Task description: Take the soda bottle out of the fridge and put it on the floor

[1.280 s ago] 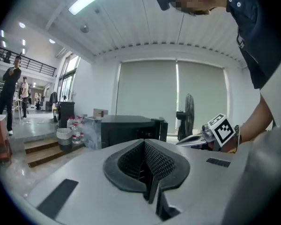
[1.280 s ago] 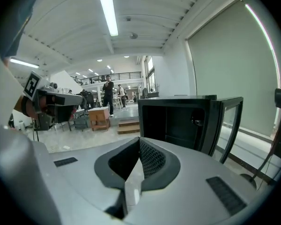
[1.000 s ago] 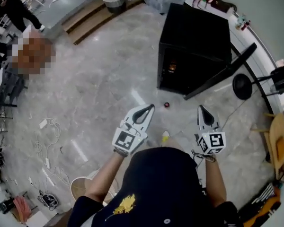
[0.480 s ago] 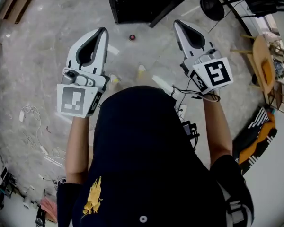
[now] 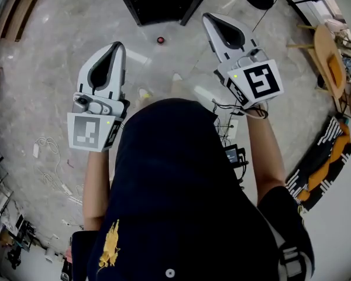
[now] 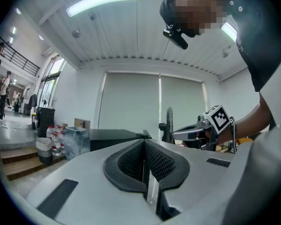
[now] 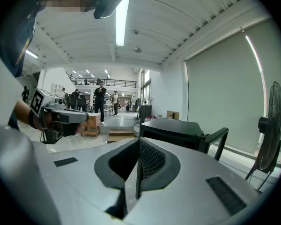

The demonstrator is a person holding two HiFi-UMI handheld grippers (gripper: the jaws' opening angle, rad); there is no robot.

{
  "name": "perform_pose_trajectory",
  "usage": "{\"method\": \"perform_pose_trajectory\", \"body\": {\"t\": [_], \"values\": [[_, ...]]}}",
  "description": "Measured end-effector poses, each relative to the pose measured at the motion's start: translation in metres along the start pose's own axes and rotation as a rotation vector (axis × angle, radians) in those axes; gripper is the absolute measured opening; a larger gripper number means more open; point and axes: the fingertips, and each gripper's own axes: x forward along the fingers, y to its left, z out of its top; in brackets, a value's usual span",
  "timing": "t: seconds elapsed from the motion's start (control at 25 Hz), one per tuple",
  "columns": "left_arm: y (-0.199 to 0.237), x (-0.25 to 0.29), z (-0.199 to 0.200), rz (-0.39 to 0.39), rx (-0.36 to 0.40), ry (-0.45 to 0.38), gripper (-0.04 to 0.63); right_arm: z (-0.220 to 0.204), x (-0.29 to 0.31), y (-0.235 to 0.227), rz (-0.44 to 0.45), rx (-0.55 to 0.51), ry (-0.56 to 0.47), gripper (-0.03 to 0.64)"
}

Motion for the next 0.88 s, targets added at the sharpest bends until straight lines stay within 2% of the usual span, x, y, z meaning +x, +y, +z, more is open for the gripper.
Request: {"method": "perform_pose_trajectory", "body": {"t": [0.2,0.36,0.64,0.88], "values": [[0.005,0.009,0.007,-0.019,-0.006,-0.024,0.017,-0.002,-0.001,0.001,-0.022,0.02,0.01,-0.006],[0.007,0.019,0.007,-0.024,-0.006,-0.035,0.017,-0.005,0.009,-0.001,-0.005,-0.002,0.014,-0.006],[0.011,0.027,0.009,-0.02,-0.005,-0.038,0.017,-0.001,0.014,-0.005,-0.013,-0.001,0.008,-0.005],[0.015,0.037,0.019,0.0,0.004,-0.082,0.017,0.002,0.014,-0.011,-0.027,0.008,-0.006,-0.005]]}}
